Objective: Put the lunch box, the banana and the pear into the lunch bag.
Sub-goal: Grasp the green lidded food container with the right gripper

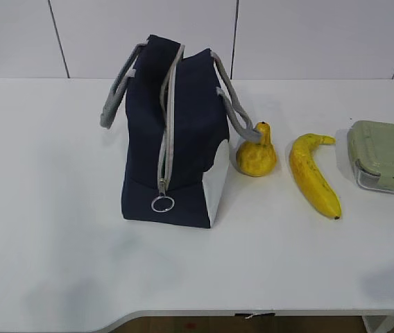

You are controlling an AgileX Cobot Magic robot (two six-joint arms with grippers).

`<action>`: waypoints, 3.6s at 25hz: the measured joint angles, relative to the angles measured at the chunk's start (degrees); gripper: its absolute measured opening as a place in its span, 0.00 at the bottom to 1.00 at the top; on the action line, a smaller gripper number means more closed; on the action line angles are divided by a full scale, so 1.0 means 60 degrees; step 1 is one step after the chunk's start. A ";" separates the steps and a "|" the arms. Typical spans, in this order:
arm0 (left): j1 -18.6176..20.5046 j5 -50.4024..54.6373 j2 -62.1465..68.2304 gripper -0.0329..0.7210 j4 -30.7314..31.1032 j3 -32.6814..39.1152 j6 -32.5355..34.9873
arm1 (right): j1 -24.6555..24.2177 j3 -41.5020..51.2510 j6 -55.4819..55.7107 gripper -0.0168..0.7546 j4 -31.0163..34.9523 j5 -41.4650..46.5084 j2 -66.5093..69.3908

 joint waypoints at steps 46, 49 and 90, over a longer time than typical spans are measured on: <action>0.0000 0.0000 0.0000 0.36 0.0000 0.0000 0.0000 | 0.0000 0.0095 0.0000 0.52 0.0157 -0.1210 0.0000; 0.0000 0.0000 0.0000 0.36 -0.0004 0.0000 0.0000 | 0.0000 0.0095 0.0000 0.52 0.0157 -0.1227 0.0000; 0.0000 -0.0020 0.0000 0.36 -0.0355 0.0000 0.0000 | 0.0000 -0.2359 0.5779 0.60 -0.4336 -0.5435 0.9476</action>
